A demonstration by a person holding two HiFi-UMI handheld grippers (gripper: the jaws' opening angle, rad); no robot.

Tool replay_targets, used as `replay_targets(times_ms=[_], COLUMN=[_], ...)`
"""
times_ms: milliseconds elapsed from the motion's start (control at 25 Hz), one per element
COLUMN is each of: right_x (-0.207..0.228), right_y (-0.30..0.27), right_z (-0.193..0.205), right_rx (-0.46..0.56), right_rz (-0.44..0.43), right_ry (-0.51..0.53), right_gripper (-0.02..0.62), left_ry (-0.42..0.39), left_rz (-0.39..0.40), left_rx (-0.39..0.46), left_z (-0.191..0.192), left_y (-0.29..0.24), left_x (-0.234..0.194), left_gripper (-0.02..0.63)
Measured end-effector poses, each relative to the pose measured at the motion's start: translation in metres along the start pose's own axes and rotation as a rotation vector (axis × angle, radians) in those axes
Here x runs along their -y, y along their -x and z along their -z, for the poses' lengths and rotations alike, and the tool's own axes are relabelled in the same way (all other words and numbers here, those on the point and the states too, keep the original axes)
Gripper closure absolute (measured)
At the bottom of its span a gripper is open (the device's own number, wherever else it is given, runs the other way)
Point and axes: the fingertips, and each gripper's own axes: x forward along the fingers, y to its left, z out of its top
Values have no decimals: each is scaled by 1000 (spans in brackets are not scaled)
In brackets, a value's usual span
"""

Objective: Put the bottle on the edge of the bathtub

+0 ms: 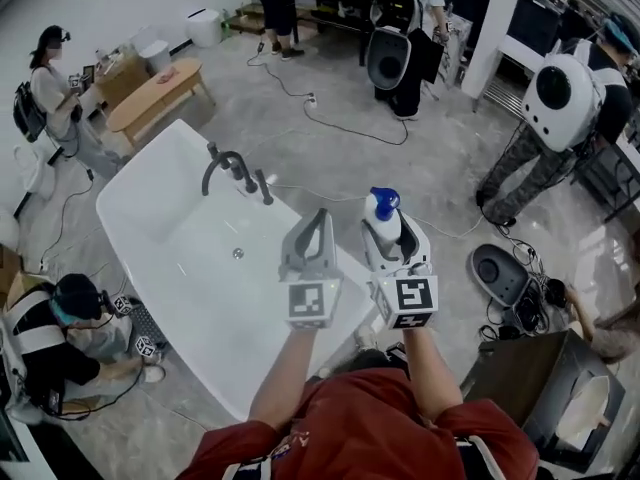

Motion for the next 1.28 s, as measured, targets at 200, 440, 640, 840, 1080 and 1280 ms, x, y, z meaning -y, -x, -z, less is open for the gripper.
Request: replay_targets(times_ms=[200, 440, 640, 840, 1080, 1280], right_x=[2, 1, 5, 2, -8, -23], right_y=[-43, -81, -106, -122, -148, -161], right_z=[3, 10, 23, 38, 61, 78], right_rx=[3, -8, -20, -53, -89, -121], right_rz=[-107, -196, -247, -316, -401, -482], right_ry=[-16, -29, -47, -60, -69, -68], right_gripper=[330, 330, 330, 330, 330, 330], left_ry=[3, -47, -52, -43, -71, -22], left_rz=[-130, -211, -272, -329, -422, -522], left_rx=[-7, -38, -41, -56, -96, -102], left_z=[5, 15, 21, 27, 50, 50], left_y=[-15, -31, -40, -41, -37, -30], left_x=[-27, -50, -61, -66, -82, -94], left_gripper=[591, 591, 591, 591, 591, 591])
